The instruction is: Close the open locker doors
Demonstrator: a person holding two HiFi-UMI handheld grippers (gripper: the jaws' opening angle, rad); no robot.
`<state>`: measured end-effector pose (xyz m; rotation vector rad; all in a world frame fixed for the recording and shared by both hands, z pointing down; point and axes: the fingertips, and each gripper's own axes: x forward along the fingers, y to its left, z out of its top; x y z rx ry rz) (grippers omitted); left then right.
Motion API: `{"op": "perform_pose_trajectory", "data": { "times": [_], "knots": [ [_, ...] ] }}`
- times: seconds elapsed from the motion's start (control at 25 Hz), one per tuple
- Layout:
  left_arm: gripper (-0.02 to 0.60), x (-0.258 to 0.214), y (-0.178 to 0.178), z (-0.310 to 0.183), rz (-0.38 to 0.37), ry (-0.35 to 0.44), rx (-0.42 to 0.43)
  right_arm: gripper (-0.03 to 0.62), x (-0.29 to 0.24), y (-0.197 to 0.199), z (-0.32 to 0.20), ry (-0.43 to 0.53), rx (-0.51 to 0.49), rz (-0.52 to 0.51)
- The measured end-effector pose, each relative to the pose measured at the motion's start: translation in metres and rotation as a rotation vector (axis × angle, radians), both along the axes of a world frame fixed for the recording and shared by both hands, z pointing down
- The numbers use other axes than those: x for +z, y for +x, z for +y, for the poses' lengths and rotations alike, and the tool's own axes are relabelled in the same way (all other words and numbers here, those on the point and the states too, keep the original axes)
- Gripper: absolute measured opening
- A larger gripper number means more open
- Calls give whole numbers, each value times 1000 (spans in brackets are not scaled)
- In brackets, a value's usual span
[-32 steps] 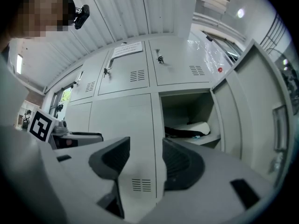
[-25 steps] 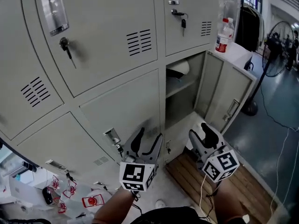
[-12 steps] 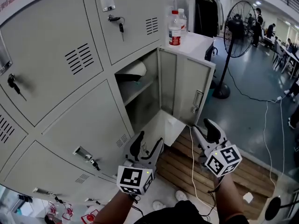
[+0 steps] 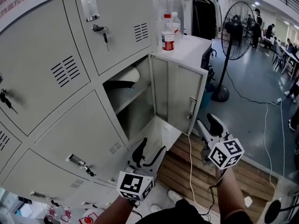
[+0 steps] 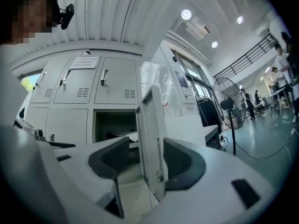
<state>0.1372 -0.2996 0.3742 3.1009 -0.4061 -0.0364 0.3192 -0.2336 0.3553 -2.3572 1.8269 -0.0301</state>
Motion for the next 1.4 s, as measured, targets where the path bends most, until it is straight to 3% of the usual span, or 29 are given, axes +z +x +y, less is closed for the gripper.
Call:
{"op": "perform_pose_trajectory", "data": {
  "times": [0.52,0.84,1.08,1.2,1.4],
  "knots": [
    [273,-6,34,-6,-4,13,-83,216,-18,54,-47,20,-80,3],
    [273,-8,44,-10,-14,26,-130,214,-25,66,-62,28,-122,34],
    [272,-12,46,-9,-3,27,-146,168,-29,63,-68,21,-159,59],
    [272,-12,44,-10,-1,26,-156,104,-30,59,-68,20,-159,77],
    [268,-9,39,-13,-5,21,-169,101,-31,50,-68,26,-164,95]
  ]
}}
